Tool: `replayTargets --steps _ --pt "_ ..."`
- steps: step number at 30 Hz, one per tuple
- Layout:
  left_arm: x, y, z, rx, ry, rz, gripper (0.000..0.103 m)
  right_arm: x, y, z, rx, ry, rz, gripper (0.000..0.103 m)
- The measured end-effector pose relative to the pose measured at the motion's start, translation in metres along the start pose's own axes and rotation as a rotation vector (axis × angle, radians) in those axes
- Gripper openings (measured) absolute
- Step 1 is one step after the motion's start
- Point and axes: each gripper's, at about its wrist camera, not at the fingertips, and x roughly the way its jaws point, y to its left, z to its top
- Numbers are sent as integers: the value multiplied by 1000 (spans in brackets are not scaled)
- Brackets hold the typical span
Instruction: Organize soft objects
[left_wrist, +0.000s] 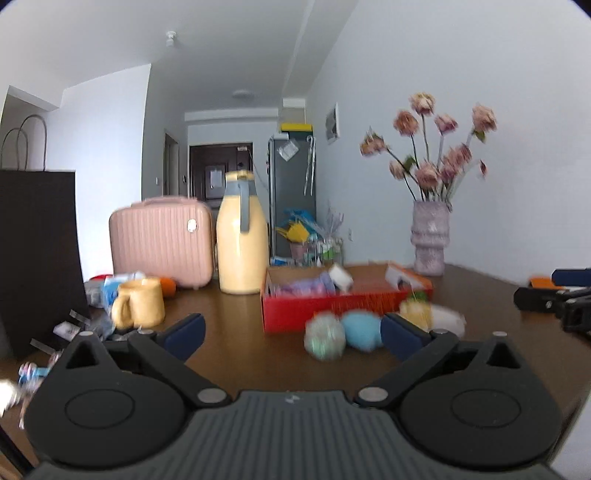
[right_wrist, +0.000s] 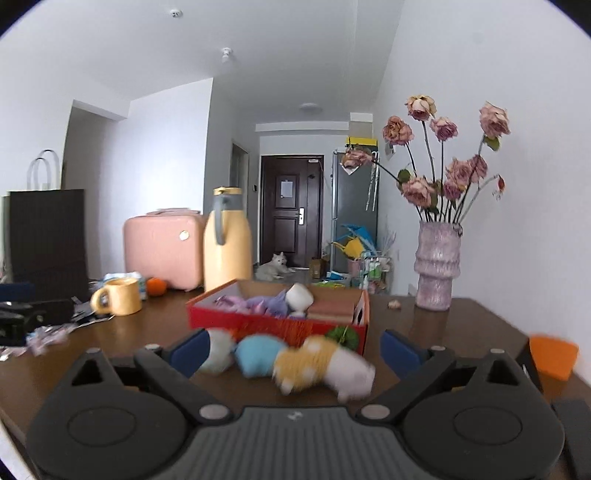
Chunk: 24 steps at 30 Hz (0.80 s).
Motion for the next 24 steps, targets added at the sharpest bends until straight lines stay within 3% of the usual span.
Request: replayTargets --steps 5,9,15,24 --pt "-23 4 -31 5 97 -11 103 -44 6 -46 44 52 -1 99" --pt "-17 4 -29 -2 93 4 103 -56 4 -64 86 113 18 99" --pt "8 -5 -22 8 110 -21 103 -46 -3 -58 129 103 5 99" --pt "84 -7 -1 -5 164 -26 103 10 -19 -40 139 168 -6 96"
